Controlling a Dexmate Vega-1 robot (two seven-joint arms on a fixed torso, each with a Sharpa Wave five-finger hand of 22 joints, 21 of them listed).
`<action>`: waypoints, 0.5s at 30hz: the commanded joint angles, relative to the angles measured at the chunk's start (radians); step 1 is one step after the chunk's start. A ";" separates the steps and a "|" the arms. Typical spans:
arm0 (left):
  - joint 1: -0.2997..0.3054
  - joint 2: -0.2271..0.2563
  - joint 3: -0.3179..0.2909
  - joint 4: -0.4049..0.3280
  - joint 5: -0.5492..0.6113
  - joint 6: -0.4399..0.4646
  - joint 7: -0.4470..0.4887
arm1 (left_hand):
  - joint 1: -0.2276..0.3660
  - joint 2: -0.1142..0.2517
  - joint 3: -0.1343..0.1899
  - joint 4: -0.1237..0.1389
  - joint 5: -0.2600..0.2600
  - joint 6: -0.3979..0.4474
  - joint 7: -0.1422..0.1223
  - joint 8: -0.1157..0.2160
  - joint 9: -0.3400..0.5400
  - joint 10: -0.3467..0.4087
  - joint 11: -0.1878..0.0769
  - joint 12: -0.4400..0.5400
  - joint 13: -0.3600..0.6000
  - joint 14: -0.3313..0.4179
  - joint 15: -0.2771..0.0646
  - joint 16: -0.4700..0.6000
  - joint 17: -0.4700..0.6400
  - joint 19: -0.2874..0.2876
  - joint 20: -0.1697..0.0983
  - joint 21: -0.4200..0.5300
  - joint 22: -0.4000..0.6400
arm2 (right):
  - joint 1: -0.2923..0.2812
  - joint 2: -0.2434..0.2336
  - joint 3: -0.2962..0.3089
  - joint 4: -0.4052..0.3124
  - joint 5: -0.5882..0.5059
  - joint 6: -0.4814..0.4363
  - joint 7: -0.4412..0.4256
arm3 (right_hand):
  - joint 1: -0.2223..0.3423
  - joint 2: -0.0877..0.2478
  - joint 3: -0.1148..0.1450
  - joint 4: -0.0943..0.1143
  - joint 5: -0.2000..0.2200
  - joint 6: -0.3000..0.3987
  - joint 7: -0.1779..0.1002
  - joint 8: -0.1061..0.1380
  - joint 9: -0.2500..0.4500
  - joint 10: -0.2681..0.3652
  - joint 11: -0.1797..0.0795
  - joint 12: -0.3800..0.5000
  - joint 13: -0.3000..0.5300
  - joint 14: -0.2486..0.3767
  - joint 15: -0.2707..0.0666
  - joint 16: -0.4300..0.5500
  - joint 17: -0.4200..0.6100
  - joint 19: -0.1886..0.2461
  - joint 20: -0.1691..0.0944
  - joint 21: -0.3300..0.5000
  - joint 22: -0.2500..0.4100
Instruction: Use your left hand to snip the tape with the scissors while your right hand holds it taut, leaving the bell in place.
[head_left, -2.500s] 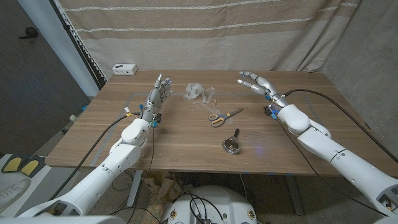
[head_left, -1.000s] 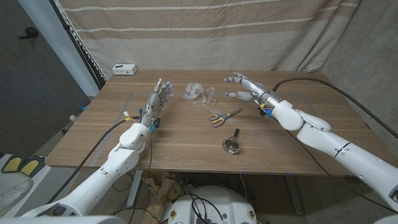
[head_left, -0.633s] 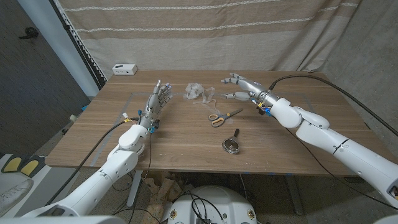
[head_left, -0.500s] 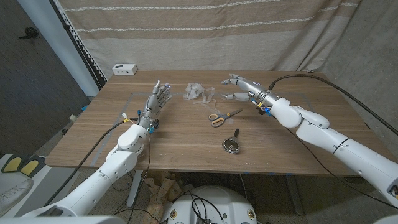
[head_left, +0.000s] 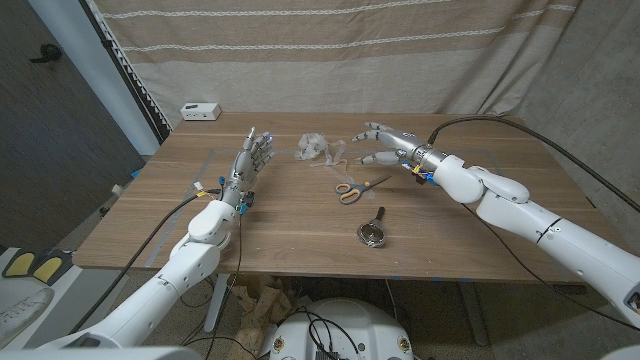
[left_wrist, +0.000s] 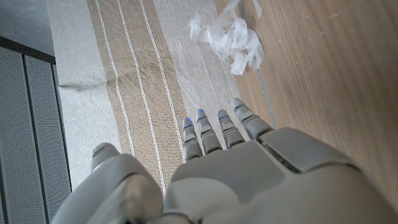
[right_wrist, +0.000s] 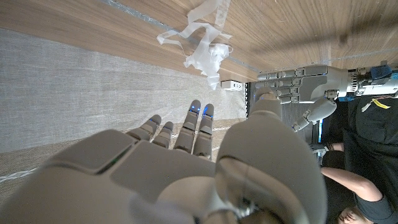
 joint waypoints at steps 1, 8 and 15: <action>0.001 -0.005 0.000 -0.002 0.006 -0.001 0.011 | -0.001 0.007 -0.009 -0.001 -0.001 0.011 -0.003 0.003 0.002 0.013 0.001 0.007 0.004 0.009 -0.098 0.006 0.002 -0.004 0.000 0.003 0.002 | 0.025 -0.006 -0.026 0.004 -0.053 -0.013 0.028 | 0.014 0.000 0.007 0.001 -0.007 0.014 -0.003 0.008 0.004 0.014 0.004 0.007 0.005 0.004 -0.047 0.005 0.001 0.007 -0.001 0.008 0.002; 0.001 -0.013 -0.001 0.001 0.006 -0.004 0.020 | -0.005 0.010 -0.013 0.000 -0.002 -0.064 -0.010 -0.025 0.001 0.022 0.001 0.005 0.004 0.013 -0.098 0.006 0.002 -0.001 -0.002 0.005 0.002 | 0.041 -0.005 -0.043 0.010 -0.070 -0.024 0.060 | 0.021 0.003 0.011 0.001 -0.008 0.015 -0.004 0.008 0.006 0.020 0.003 0.010 0.006 0.006 -0.048 0.005 0.001 0.008 0.000 0.008 0.002; 0.000 -0.018 -0.002 0.005 0.002 -0.006 0.022 | -0.006 0.012 -0.015 0.001 -0.003 -0.061 -0.009 -0.019 0.000 0.022 0.000 0.002 0.004 0.014 -0.098 0.005 0.002 -0.003 -0.003 0.004 0.002 | 0.062 -0.003 -0.063 0.012 -0.097 -0.036 0.095 | 0.031 0.008 0.016 0.001 -0.009 0.032 0.002 0.014 0.009 0.032 0.006 0.015 0.007 0.008 -0.046 0.005 0.001 0.008 0.000 0.007 0.002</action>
